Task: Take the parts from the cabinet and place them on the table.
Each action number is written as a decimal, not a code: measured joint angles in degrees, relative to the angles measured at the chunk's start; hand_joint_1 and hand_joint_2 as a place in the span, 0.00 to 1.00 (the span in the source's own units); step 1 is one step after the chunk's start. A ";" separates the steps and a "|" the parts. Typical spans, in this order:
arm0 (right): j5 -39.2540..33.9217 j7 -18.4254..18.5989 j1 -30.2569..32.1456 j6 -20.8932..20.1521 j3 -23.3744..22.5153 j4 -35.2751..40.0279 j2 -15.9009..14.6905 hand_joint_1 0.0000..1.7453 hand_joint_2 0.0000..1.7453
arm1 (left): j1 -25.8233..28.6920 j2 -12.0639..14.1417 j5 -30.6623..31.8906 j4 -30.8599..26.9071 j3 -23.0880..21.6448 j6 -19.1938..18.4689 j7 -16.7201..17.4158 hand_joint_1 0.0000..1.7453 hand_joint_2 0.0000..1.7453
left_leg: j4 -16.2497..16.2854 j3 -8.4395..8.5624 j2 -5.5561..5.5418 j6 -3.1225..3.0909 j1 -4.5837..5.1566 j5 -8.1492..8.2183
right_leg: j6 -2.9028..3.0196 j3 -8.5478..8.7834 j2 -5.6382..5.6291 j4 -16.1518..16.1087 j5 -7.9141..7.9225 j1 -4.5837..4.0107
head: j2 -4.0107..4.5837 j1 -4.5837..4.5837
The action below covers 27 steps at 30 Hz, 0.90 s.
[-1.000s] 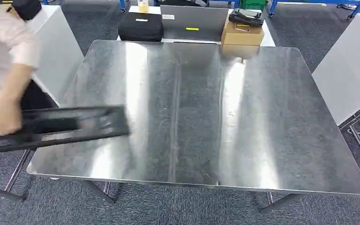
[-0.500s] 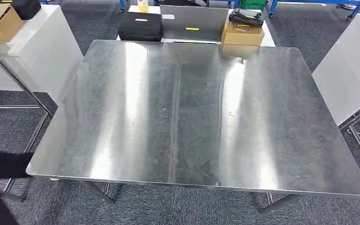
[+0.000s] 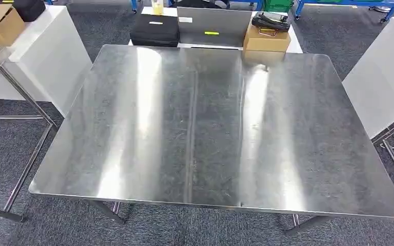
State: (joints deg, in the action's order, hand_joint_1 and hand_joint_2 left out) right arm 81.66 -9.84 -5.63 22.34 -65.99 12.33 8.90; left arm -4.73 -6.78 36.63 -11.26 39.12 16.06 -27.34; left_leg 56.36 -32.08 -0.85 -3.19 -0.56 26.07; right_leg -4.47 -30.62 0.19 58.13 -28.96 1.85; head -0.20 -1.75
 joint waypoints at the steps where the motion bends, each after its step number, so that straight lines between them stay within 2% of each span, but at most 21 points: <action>1: -0.22 -0.52 -0.16 0.11 0.00 -0.02 0.00 0.00 0.00 | 0.01 0.06 0.15 0.00 0.00 0.00 -0.28 0.00 0.00 | 0.27 -0.09 -0.03 0.56 0.24 0.25 | 0.51 1.43 0.12 -1.36 0.72 -0.06 | 0.00 0.15; 2: -0.46 -0.85 -0.16 0.41 0.00 -0.02 -0.09 0.00 0.00 | 0.00 0.04 0.48 0.00 -0.02 0.07 -0.41 0.00 0.00 | 0.38 0.22 0.02 0.97 0.34 0.20 | 1.03 0.84 -0.35 -0.76 1.70 -0.82 | 0.00 0.07; 4: -0.63 -0.98 -0.47 0.68 0.00 -0.02 -0.15 0.00 0.00 | -0.03 -0.02 0.81 0.00 -0.04 0.11 -0.57 0.00 0.00 | 0.49 0.32 -0.03 1.53 0.41 0.13 | 1.86 0.80 -0.41 -1.15 1.11 -1.03 | 0.00 0.02; 5: -0.57 -1.00 -0.61 0.74 0.04 -0.02 0.00 0.00 0.00 | -0.03 0.00 1.20 0.00 -0.11 0.11 -0.57 0.00 0.00 | 0.53 0.20 -0.03 1.86 0.37 0.01 | 2.41 0.65 -0.40 -1.28 1.37 -0.76 | 0.00 -0.04; 6: -0.52 -0.98 -0.70 0.87 0.11 -0.07 0.26 0.00 0.00 | -0.04 0.13 1.36 0.00 -0.15 0.17 -0.57 0.00 0.00 | 1.14 -0.19 0.05 2.18 -0.05 0.80 | 2.97 0.60 -0.33 -1.45 1.69 0.15 | 0.00 0.00; 7: -0.42 -0.90 -0.78 0.92 0.24 -0.07 0.46 0.00 0.00 | -0.03 0.04 1.70 0.00 -0.33 0.20 -0.54 0.00 0.00 | 3.09 -0.93 0.33 2.46 -0.06 3.14 | 3.65 0.32 -0.31 -1.45 1.92 -0.07 | 0.00 -0.24; 9: 0.02 -0.15 -0.64 0.90 0.35 -0.13 0.48 0.00 0.00 | -0.04 -0.04 1.86 0.00 -0.79 0.17 -0.54 0.00 0.00 | 11.24 -4.05 0.41 2.92 -0.15 8.71 | 4.72 -0.32 -0.02 -1.42 2.32 -0.52 | 0.00 -0.31; 10: 0.42 0.40 -0.58 0.87 0.55 -0.20 0.48 0.00 0.00 | -0.02 -0.07 1.86 0.00 -0.92 0.15 -0.55 0.00 0.00 | 15.27 -5.55 0.41 3.05 -0.16 10.65 | 4.92 -0.67 0.06 -1.41 2.49 -0.72 | 0.00 -0.37; 11: 0.79 0.98 -0.56 0.81 0.76 -0.22 0.46 0.00 0.00 | 0.00 -0.09 1.86 0.00 -0.96 0.13 -0.50 0.00 0.00 | 17.75 -6.28 0.41 3.12 -0.18 11.32 | 5.07 -0.96 0.10 -1.39 2.64 -0.91 | 0.00 -0.33; 13: 1.01 1.62 -0.56 0.48 1.03 -0.24 0.44 0.00 0.00 | -0.01 -0.13 1.86 0.00 -1.05 0.02 -0.46 0.00 0.00 | 15.05 -3.95 0.44 2.77 -0.18 8.85 | 5.14 -1.44 0.09 -1.37 3.09 -1.20 | 0.00 -0.35; 15: 1.07 1.86 -0.57 0.46 1.07 -0.26 0.46 0.00 0.00 | -0.06 -0.18 1.86 0.00 -1.07 0.00 -0.46 0.00 0.00 | 4.89 2.54 0.44 1.84 -0.04 4.63 | 4.94 -1.55 0.01 -1.38 3.48 -1.48 | 0.00 -0.35; 16: 1.07 1.95 -0.57 0.46 1.11 -0.28 0.53 0.00 0.00 | -0.17 -0.17 1.86 0.00 -1.09 0.00 -0.46 0.00 0.00 | 0.74 5.13 0.43 1.17 0.13 4.60 | 4.73 -1.54 0.02 -1.37 3.62 -1.49 | 0.00 -0.33; 17: 1.07 1.99 -0.57 0.44 1.14 -0.33 0.59 0.00 0.00 | -0.26 -0.18 1.86 -0.02 -1.09 0.00 -0.46 0.00 0.00 | 0.08 5.50 0.57 1.16 0.27 4.31 | 4.32 -1.74 0.01 -1.31 3.92 -1.89 | 0.00 -0.24; 19: 1.12 2.01 -0.69 0.44 1.16 -0.33 0.52 0.00 0.00 | -0.25 -0.26 1.94 -0.02 -1.11 0.00 -0.48 0.00 0.00 | 0.09 4.88 0.55 0.86 0.68 4.09 | 3.58 -1.90 0.13 -1.33 4.40 -1.65 | 0.00 -0.53; 20: 1.31 2.14 -0.68 0.44 1.25 -0.33 0.57 0.00 0.00 | -0.24 -0.26 1.99 -0.02 -1.12 -0.04 -0.48 0.00 0.00 | -0.04 4.71 0.56 0.49 0.79 3.76 | 3.19 -1.89 0.15 -1.62 4.86 -1.59 | 0.00 -0.39; 21: 1.53 2.43 -0.63 0.41 1.36 -0.33 0.52 0.00 0.00 | -0.23 -0.37 2.21 0.00 -1.11 -0.22 -0.48 0.00 0.00 | -1.04 4.22 0.72 -0.03 0.16 2.70 | 2.90 -2.27 0.14 -1.38 4.80 -2.12 | 0.00 -0.39; 22: 1.55 2.56 -0.60 0.33 1.51 -0.33 0.37 0.00 0.00 | -0.33 -0.50 2.54 0.00 -1.27 -0.39 -0.44 0.00 0.00 | -1.39 3.80 0.94 -0.17 0.22 2.07 | 3.03 -3.23 -0.07 -0.16 3.27 -1.85 | 0.00 -0.39; 23: 1.53 2.62 -0.61 0.22 1.66 -0.35 0.20 0.00 0.00 | -0.37 -0.48 3.04 -0.02 -1.49 -0.55 -0.24 0.00 0.00 | -1.38 3.18 1.03 -0.77 0.20 1.60 | 3.56 -4.30 -0.09 2.72 0.55 -1.72 | 0.00 -0.02; 25: 1.16 2.69 -0.61 -0.24 1.68 -0.35 0.04 0.00 0.00 | -0.40 -0.59 3.74 -0.02 -1.73 -0.81 0.61 0.00 0.00 | -1.31 1.81 1.21 -0.80 0.25 0.57 | 3.93 -7.39 -0.08 12.23 -5.10 -1.34 | 0.00 0.00; 26: 1.16 2.69 -0.60 -0.40 1.73 -0.35 0.02 0.00 0.00 | -0.42 -0.63 3.98 -0.02 -1.92 -0.92 1.01 0.00 0.00 | -1.30 1.13 1.29 -0.75 0.24 0.06 | 3.49 -8.11 -0.09 15.62 -6.12 -1.19 | 0.00 0.20; 27: 1.09 2.73 -0.60 -0.70 1.75 -0.35 -0.07 0.00 0.00 | -0.39 -0.74 4.24 -0.02 -2.21 -1.01 1.27 0.00 0.00 | -1.26 0.46 1.34 -0.57 0.20 -0.42 | 2.74 -7.65 -0.09 16.60 -5.81 -0.99 | 0.00 0.17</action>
State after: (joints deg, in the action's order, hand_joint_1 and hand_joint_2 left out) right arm 82.75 -7.10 -6.23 21.64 -64.24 11.98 8.83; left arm -5.12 -7.52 40.87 -11.28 36.92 15.06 -26.07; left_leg 55.09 -31.62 0.49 -3.76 -0.36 25.65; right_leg -1.73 -38.27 0.11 74.73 -34.78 0.86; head -0.20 -1.57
